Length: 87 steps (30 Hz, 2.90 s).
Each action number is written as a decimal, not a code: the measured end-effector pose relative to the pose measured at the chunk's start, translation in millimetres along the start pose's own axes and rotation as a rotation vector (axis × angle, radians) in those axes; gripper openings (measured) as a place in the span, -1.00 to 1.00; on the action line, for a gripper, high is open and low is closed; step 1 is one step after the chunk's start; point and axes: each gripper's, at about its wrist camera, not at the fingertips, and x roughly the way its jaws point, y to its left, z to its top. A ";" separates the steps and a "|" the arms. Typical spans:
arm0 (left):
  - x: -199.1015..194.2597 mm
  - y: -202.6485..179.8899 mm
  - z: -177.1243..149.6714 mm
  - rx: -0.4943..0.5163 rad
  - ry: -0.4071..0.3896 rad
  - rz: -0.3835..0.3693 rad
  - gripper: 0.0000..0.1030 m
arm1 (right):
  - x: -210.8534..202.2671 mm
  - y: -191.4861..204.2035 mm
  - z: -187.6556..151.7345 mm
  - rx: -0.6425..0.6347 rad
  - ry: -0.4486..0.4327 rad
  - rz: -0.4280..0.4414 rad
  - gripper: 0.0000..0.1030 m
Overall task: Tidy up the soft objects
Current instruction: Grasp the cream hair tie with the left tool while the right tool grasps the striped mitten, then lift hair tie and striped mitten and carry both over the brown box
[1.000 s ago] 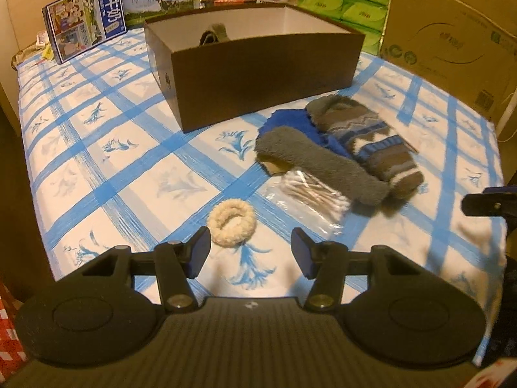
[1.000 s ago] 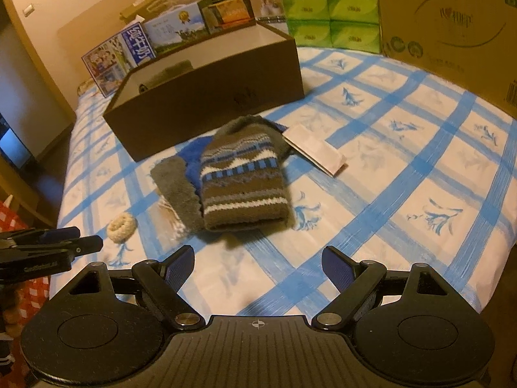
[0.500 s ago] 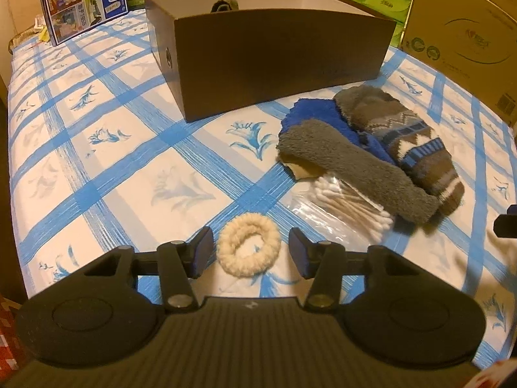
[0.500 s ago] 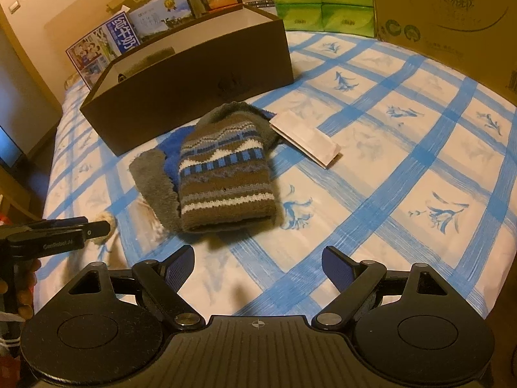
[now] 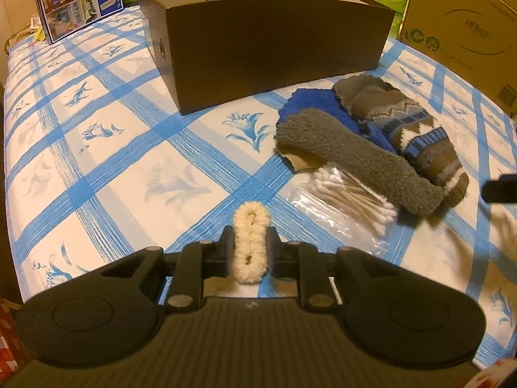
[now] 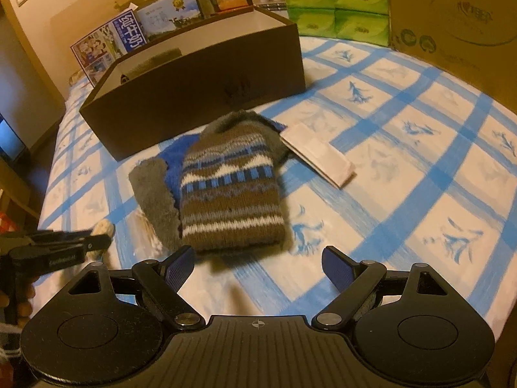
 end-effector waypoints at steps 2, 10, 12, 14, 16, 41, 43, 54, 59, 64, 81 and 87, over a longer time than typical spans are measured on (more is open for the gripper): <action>-1.5 -1.4 0.7 -0.002 0.003 0.011 -0.67 | 4.2 1.1 5.7 -0.010 -0.010 0.005 0.67; -15.4 3.2 19.2 -0.025 -0.038 0.038 -0.67 | 28.7 10.4 31.6 -0.060 -0.051 0.043 0.67; -16.5 4.3 24.1 -0.032 -0.042 0.039 -0.67 | 37.4 10.9 36.1 -0.070 -0.058 0.045 0.67; -15.3 4.8 27.7 -0.037 -0.034 0.042 -0.67 | 47.3 9.8 40.2 -0.069 -0.052 0.045 0.67; -12.6 4.6 30.2 -0.044 -0.022 0.050 -0.67 | 57.2 7.5 43.0 -0.057 -0.041 0.044 0.67; -34.9 -5.1 30.2 -0.043 -0.031 0.066 -0.67 | 19.8 21.5 37.9 -0.205 -0.154 0.062 -0.78; -40.0 -5.2 30.4 -0.043 -0.041 0.066 -0.67 | 10.8 24.2 38.3 -0.216 -0.173 0.069 -0.78; -63.0 -3.4 30.3 -0.051 -0.082 0.066 -0.67 | -36.4 32.5 37.9 -0.259 -0.261 0.120 -0.77; -66.8 -5.4 27.4 -0.048 -0.087 0.057 -0.67 | -34.0 24.4 25.2 -0.249 -0.198 0.072 -0.77; -66.5 -6.5 22.6 -0.044 -0.076 0.051 -0.67 | -16.0 13.9 -9.4 -0.243 -0.002 0.043 -0.75; -62.2 -6.9 20.6 -0.043 -0.061 0.052 -0.67 | 13.3 10.1 -2.7 -0.252 -0.066 0.011 -0.81; -63.9 -5.9 20.4 -0.050 -0.065 0.055 -0.67 | -23.5 16.2 -15.3 -0.329 -0.177 0.013 -0.83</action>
